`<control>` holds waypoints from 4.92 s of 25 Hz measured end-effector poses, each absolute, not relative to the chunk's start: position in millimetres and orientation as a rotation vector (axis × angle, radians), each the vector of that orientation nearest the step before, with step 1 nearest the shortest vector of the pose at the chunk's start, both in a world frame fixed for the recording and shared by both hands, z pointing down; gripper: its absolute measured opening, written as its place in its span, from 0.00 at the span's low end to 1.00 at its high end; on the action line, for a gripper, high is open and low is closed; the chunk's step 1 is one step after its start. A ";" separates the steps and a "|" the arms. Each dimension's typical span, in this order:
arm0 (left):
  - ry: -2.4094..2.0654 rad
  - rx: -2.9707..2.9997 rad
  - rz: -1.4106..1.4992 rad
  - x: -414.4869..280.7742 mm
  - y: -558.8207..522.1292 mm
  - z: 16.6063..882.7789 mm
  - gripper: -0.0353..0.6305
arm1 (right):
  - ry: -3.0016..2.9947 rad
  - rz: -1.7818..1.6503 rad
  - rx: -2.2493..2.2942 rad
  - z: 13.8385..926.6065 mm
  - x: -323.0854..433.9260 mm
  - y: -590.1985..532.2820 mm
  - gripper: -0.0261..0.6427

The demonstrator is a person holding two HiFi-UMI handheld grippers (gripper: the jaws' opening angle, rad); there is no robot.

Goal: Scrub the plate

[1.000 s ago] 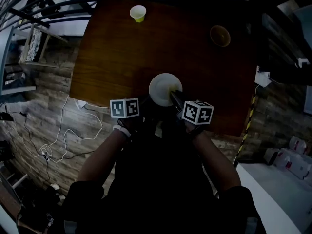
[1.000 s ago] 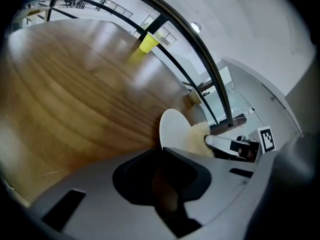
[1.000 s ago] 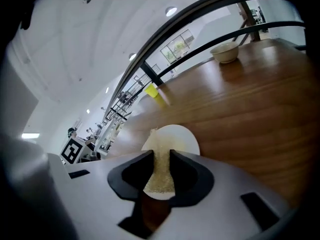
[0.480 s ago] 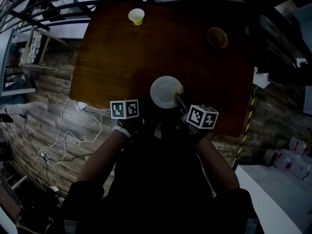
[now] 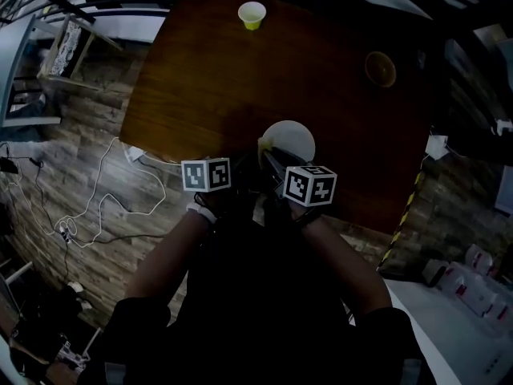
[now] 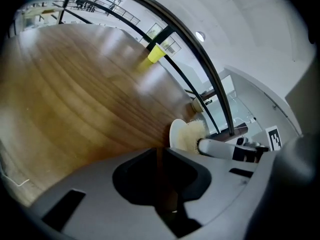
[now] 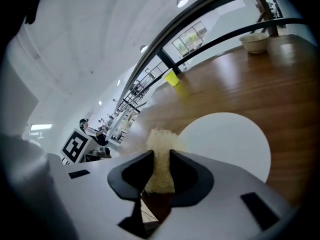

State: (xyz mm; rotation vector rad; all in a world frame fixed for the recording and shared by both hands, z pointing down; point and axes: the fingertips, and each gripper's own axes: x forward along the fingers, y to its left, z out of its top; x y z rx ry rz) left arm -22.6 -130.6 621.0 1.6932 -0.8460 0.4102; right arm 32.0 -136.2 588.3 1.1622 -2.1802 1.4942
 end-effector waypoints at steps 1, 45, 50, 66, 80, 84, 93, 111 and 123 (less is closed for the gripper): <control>-0.854 1.690 0.401 -26.0 -132.8 620.4 0.13 | -2.182 1.492 1.143 589.0 26.1 -135.9 0.20; -0.744 1.689 0.474 26.1 -139.9 632.6 0.16 | -2.148 1.602 1.127 596.8 58.2 -108.5 0.20; -0.749 1.690 0.468 20.9 -135.9 632.0 0.16 | -2.110 1.585 1.194 597.8 82.0 -102.4 0.20; -0.854 1.738 0.455 -8.4 -148.9 607.4 0.16 | -2.068 1.605 1.524 572.1 161.2 -109.2 0.20; -1.083 2.428 0.588 -21.7 -180.3 442.5 0.16 | -2.463 1.201 1.414 441.4 131.4 -137.9 0.20; -1.117 2.616 0.558 -10.6 -172.8 377.3 0.16 | -2.605 1.060 1.385 390.0 116.0 -138.1 0.20; -1.071 2.843 0.280 27.3 -136.0 282.7 0.16 | -2.805 0.565 1.280 300.9 72.3 -119.9 0.20; -1.028 2.770 0.163 45.0 -131.2 287.4 0.16 | -2.742 0.557 1.368 306.6 84.2 -115.8 0.20; -1.039 2.782 0.196 42.7 -129.9 290.3 0.16 | -2.747 0.570 1.369 306.8 84.7 -115.4 0.20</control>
